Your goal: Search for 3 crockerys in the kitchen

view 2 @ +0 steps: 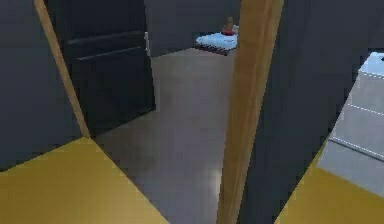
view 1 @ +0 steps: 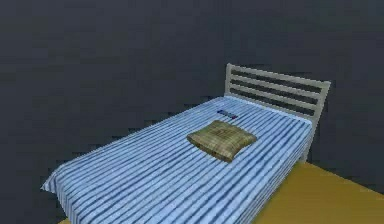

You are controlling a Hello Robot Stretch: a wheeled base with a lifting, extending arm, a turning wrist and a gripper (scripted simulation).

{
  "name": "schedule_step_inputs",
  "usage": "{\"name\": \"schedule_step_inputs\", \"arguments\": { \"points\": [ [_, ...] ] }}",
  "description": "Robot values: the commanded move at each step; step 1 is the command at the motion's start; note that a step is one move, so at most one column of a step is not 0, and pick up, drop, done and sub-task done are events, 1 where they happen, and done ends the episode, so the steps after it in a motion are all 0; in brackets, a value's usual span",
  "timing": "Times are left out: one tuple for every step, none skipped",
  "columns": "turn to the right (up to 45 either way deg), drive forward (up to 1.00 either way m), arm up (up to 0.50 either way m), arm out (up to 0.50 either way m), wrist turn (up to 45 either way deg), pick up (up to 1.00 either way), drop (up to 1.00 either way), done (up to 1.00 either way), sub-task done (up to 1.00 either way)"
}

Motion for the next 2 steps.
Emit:
{"name": "schedule_step_inputs", "arguments": {
  "points": [
    [42.0,0.0,0.0,0.0,0.0,0.0,0.0,0.0,0.0],
    [0.0,0.3,0.0,0.0,0.0,0.0,0.0,0.0,0.0]
  ]
}}
